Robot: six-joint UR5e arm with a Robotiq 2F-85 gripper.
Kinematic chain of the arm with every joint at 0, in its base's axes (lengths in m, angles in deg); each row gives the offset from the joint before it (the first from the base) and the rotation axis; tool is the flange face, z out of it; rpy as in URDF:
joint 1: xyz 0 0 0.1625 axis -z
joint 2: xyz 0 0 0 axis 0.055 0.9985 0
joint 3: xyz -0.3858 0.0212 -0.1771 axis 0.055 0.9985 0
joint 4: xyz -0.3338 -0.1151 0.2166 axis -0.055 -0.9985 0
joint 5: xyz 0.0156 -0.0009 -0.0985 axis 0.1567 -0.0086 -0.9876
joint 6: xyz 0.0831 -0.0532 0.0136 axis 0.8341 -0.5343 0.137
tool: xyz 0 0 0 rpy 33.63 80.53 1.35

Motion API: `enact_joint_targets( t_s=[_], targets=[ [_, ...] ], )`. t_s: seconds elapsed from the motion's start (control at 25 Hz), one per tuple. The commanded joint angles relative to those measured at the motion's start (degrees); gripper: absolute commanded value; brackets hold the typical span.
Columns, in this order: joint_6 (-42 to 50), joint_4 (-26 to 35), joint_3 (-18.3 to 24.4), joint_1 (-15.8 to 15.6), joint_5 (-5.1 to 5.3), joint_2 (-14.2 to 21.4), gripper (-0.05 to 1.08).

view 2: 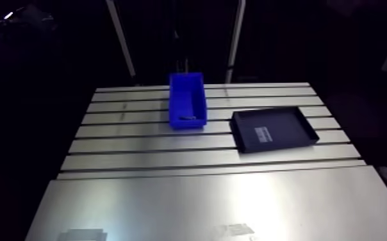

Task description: Pick up the M10 bolt from the tray and put it into the blue bin.

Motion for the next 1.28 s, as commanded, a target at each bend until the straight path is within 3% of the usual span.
enact_joint_targets(
  t_s=[0.04, 0.32, 0.48, 0.76, 1.28],
  targets=[
    [29.9, 5.6, 5.2, -1.8, 0.78, 5.3, 0.01],
    [60.2, 7.4, 6.1, -1.5, 0.43, 10.5, 0.01],
    [73.3, 14.7, 6.2, -1.0, -0.01, 13.1, 0.01],
    [77.3, 15.0, 3.4, -0.6, -0.18, 16.4, 0.01],
    [77.5, 14.7, 2.8, 2.7, -0.36, 16.5, 0.01]
  ],
)
